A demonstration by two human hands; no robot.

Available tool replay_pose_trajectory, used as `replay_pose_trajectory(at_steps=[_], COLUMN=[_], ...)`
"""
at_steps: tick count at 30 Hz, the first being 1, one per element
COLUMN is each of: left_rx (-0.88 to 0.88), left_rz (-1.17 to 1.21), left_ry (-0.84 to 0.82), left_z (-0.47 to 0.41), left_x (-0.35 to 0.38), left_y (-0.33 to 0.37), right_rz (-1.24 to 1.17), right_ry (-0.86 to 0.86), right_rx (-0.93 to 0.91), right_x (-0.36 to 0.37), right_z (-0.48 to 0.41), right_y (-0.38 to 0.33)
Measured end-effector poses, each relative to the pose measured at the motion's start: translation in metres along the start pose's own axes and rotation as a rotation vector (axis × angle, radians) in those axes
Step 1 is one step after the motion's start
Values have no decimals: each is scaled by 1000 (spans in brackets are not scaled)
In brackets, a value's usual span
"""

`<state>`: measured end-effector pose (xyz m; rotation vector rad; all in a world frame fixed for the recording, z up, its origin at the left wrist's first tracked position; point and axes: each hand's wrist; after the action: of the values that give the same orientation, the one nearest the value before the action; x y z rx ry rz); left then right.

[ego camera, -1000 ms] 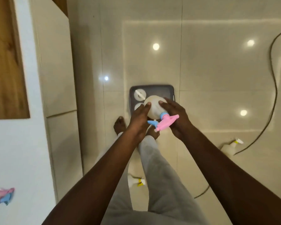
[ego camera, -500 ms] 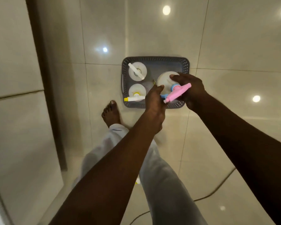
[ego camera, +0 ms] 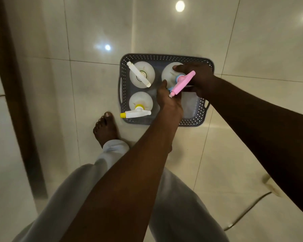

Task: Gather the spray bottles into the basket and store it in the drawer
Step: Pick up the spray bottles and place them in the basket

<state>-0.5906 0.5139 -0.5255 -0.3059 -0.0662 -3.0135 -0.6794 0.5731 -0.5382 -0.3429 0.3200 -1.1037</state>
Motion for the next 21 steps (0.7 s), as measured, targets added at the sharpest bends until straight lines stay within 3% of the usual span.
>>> replay_pose_trajectory(at_steps=[15, 21], left_rx=[51, -42], left_rz=[-75, -382], left_ry=[10, 96], left_z=[-16, 40], left_x=[-11, -27], left_y=[8, -2], right_rz=[-58, -44], right_ry=[31, 203], right_rx=[19, 101], right_x=[16, 15], right_z=[-8, 46], right_y=[14, 29])
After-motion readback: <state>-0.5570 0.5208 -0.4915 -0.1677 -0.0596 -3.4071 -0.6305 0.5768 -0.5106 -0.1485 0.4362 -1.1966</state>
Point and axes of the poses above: each hand's wrist, its own z-axis away from the middle knuckle, its own x-axis out of the palm, y = z × x, and after that the axes turned 4 degrees about -x, right-handed
